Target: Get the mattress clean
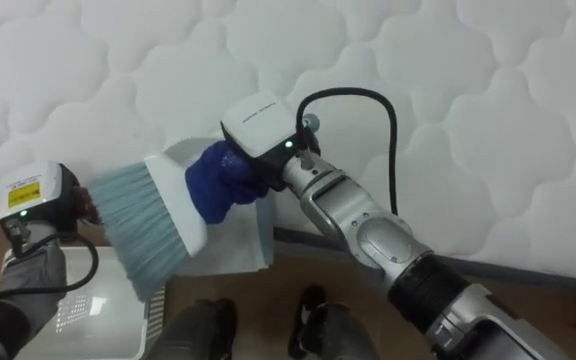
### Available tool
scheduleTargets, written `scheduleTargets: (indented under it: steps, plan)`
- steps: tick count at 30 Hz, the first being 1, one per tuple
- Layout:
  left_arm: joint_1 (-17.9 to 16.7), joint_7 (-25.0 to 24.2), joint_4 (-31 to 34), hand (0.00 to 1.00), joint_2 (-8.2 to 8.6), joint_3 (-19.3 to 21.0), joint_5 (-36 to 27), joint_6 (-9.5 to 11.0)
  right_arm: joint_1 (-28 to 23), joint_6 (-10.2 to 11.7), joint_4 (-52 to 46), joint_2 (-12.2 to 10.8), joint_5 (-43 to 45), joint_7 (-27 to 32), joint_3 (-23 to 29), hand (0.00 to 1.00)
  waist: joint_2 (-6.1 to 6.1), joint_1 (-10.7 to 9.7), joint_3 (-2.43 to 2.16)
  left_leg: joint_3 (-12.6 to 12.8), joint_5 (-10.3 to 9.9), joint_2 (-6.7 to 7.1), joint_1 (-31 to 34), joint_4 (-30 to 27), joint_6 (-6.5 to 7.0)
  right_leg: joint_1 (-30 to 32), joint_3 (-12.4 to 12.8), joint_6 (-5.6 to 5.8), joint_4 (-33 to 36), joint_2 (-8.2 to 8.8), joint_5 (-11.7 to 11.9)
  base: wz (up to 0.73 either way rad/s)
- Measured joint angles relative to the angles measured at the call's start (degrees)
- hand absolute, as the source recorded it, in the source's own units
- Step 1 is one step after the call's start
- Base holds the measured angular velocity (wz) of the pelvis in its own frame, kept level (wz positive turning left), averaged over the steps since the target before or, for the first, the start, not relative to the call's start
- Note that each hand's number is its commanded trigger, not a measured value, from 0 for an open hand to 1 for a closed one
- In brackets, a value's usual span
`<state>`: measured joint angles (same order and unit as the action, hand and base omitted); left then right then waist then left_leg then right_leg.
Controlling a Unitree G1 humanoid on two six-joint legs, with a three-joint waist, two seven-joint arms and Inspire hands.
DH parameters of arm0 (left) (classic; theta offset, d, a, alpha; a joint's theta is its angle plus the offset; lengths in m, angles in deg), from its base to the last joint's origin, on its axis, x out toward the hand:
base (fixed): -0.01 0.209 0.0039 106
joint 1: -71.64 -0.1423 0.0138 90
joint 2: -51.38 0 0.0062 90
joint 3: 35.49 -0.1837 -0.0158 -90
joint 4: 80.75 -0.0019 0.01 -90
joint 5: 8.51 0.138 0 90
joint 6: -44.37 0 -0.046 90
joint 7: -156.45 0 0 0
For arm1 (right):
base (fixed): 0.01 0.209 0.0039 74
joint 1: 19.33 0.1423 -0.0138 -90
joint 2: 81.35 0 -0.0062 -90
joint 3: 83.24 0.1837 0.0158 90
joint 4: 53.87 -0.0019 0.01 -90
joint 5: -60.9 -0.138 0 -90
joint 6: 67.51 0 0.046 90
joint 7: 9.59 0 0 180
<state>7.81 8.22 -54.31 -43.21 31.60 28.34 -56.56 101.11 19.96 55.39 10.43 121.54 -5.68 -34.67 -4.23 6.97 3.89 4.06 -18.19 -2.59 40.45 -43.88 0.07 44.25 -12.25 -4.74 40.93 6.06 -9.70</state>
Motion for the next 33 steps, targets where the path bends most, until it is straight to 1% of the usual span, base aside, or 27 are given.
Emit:
scheduleTargets:
  steps: [6,9,12,13,15,17,18,19,20,22,23,26,27,29,33]
  plan:
    - [0.0,0.0,-0.2,1.0,0.0,0.0,0.0,-0.1,0.0,0.0,0.1,0.6,-0.7,-0.4,0.1,1.0,0.02,-0.1,-0.02,0.0,0.0,0.03,-0.1,0.0,-0.01,-0.1,-0.3,0.0,0.0,0.04,0.0,0.0]
    - [0.0,0.2,0.0,1.0,0.02,0.1,0.2,0.0,0.0,0.1,1.9,0.7,-4.4,0.4,0.5,1.0,0.03,-0.1,-0.02,0.0,0.0,0.11,-0.1,0.1,0.05,-0.1,-0.4,-0.02,0.2,0.4,0.0,0.02]
    - [-0.1,1.6,0.4,1.0,0.12,0.1,0.4,0.0,0.0,1.5,6.4,0.7,-7.3,3.5,2.9,1.0,0.02,-0.4,-0.02,0.1,0.1,0.38,-0.2,0.1,0.25,-0.1,-0.5,0.04,0.8,0.86,-0.2,0.04]
    - [-0.1,2.4,0.4,1.0,0.37,0.2,0.4,-0.1,0.0,1.9,8.8,0.6,-8.4,5.2,4.6,1.0,0.02,-0.8,-0.01,0.2,0.1,0.49,-0.4,0.1,0.29,-0.3,-0.5,0.06,0.9,1.06,-0.2,0.0]
    - [-0.3,3.5,0.5,1.0,0.77,0.3,0.4,-0.3,-0.1,1.6,12.5,0.8,-9.4,7.9,7.2,1.0,0.03,-1.0,-0.01,0.2,0.1,0.57,-0.8,0.1,0.36,-0.8,-0.4,0.15,0.8,1.08,-0.2,0.0]
    - [-0.7,4.5,0.7,1.0,1.31,0.4,0.4,-0.8,-0.1,1.1,15.4,1.5,-9.6,10.4,11.4,1.0,0.04,-2.2,0.0,0.0,0.0,0.77,-1.1,0.1,0.47,-1.1,-0.4,0.36,0.7,1.23,-0.4,0.05]
    - [-0.7,4.7,0.7,1.0,1.66,0.4,0.2,-1.1,-0.1,1.1,16.0,1.8,-10.0,11.4,12.4,1.0,0.04,-2.6,0.0,0.0,0.1,0.95,-1.2,0.1,0.51,-1.1,-0.4,0.38,0.8,1.4,-0.4,0.07]
    - [-0.9,5.3,0.7,1.0,2.41,0.4,-0.1,-1.5,-0.2,1.0,17.2,2.3,-11.8,13.6,14.2,1.0,0.06,-3.3,0.01,0.0,0.1,1.29,-1.5,0.2,0.6,-1.3,-0.3,0.47,1.2,1.84,-0.5,0.0]
    - [-1.0,5.3,0.6,1.0,2.84,0.4,-0.1,-1.5,-0.2,0.9,18.7,2.4,-13.9,15.9,15.7,1.0,0.03,-3.8,0.04,0.2,0.1,1.3,-2.0,0.2,0.71,-1.7,-0.2,0.53,1.3,1.84,-0.6,0.0]
    - [-1.0,5.4,0.7,1.0,3.45,0.4,-0.1,-1.4,-0.3,0.3,20.7,2.6,-16.6,18.6,17.5,1.0,0.03,-4.5,0.04,0.4,0.0,1.24,-2.7,0.3,0.82,-2.3,0.0,0.6,1.1,1.79,-0.6,-0.05]
    - [-1.0,5.4,0.6,1.0,3.5,0.4,-0.1,-1.1,-0.5,-0.1,21.5,2.7,-18.1,19.9,18.4,1.0,0.05,-5.0,0.06,0.6,-0.1,1.22,-3.1,0.5,0.85,-2.6,0.2,0.65,0.9,1.74,-0.6,-0.07]
    - [-1.0,5.4,0.6,1.0,3.56,0.4,-0.1,-0.5,-2.0,-0.1,22.9,3.1,-20.9,22.8,20.6,1.0,0.08,-5.7,0.08,1.0,-0.1,1.19,-4.7,1.2,0.9,-3.8,0.5,0.73,0.5,1.61,-0.6,-0.08]
    - [-1.0,5.5,0.6,1.0,3.56,0.4,-0.1,-0.3,-2.5,-0.1,23.2,3.1,-21.2,23.3,21.0,1.0,0.08,-5.7,0.09,1.1,-0.1,1.17,-5.0,1.4,0.9,-4.1,0.6,0.76,0.4,1.54,-0.6,-0.09]
    - [-1.0,5.8,0.5,1.0,3.53,0.4,-0.2,-0.2,-3.4,-0.1,24.8,3.1,-22.6,24.6,21.8,1.0,0.2,-5.7,0.16,1.5,-0.1,0.88,-6.6,2.3,0.88,-5.3,1.3,1.01,-0.7,0.83,-0.4,-0.12]
    - [-1.0,6.0,0.6,1.0,3.5,0.5,-0.7,0.4,-3.7,-0.1,27.6,3.4,-25.1,26.6,22.6,1.0,0.22,-5.7,0.18,1.9,-0.2,0.8,-8.3,3.5,0.88,-6.7,1.3,1.02,-1.4,0.89,-0.4,-0.07]
